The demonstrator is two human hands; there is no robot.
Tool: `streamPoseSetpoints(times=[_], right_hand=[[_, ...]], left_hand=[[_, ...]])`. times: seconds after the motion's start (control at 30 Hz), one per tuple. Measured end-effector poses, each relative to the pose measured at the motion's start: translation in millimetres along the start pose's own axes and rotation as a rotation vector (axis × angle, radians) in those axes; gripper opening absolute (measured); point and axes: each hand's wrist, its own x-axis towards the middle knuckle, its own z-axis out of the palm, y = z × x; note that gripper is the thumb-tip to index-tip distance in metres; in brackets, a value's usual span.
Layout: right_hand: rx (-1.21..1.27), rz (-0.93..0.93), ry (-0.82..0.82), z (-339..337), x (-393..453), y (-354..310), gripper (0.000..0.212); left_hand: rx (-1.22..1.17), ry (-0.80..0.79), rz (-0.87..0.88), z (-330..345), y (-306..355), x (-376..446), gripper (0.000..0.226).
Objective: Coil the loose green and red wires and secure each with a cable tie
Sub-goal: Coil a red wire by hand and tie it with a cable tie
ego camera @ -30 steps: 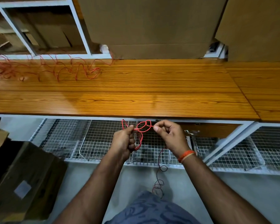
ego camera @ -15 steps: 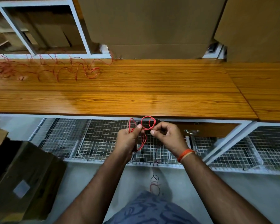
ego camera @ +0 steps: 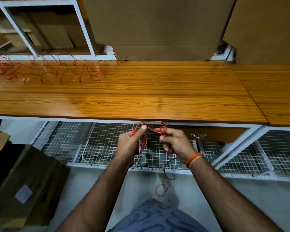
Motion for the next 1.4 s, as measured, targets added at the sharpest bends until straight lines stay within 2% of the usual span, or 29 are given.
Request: streamPoseSetpoints(times=[0.07, 0.2, 0.37, 0.5, 0.7, 0.77, 0.83, 1.03, 1.1, 1.17, 1.27, 1.4], right_hand=[[-0.002, 0.058, -0.066, 1, -1, -1, 0.025], [-0.146, 0.02, -0.068, 2, -6, -2, 0.013], [-0.16, -0.012, -0.122, 6, -10, 0, 0.021], [-0.147, -0.034, -0.034, 9, -11, 5, 0.025], [0.043, -0.022, 0.018, 15, -5, 10, 0.006], [0.113, 0.004, 0.018, 17, -5, 8, 0.007], [0.107, -0.035, 0.013, 16, -7, 5, 0.019], [-0.137, -0.23, -0.046, 13, -11, -5, 0.055], [-0.335, -0.314, -0.028, 14, -9, -4, 0.05], [-0.482, -0.391, 0.037, 17, -6, -2, 0.032], [-0.4, -0.393, 0.118, 19, -6, -2, 0.009], [0.008, -0.18, 0.117, 24, -14, -7, 0.017]], left_hand=[[0.027, -0.042, 0.009, 1, 0, -3, 0.057], [0.075, -0.141, 0.009, 3, -1, -10, 0.046], [0.105, -0.134, -0.025, 7, -3, -13, 0.034], [0.075, -0.131, -0.043, 7, -3, -12, 0.033], [-0.504, -0.111, -0.232, 10, -12, -6, 0.035], [-0.603, -0.115, -0.268, 9, -13, -4, 0.034], [-0.571, -0.099, -0.261, 7, -12, -4, 0.029], [-0.361, -0.093, -0.193, 4, -12, -5, 0.024], [-0.281, -0.116, -0.178, 6, -10, -8, 0.028], [-0.215, -0.148, -0.151, 6, -9, -10, 0.035], [-0.121, -0.218, -0.074, -1, -9, -7, 0.025], [0.014, -0.26, -0.006, -6, -10, -5, 0.021]])
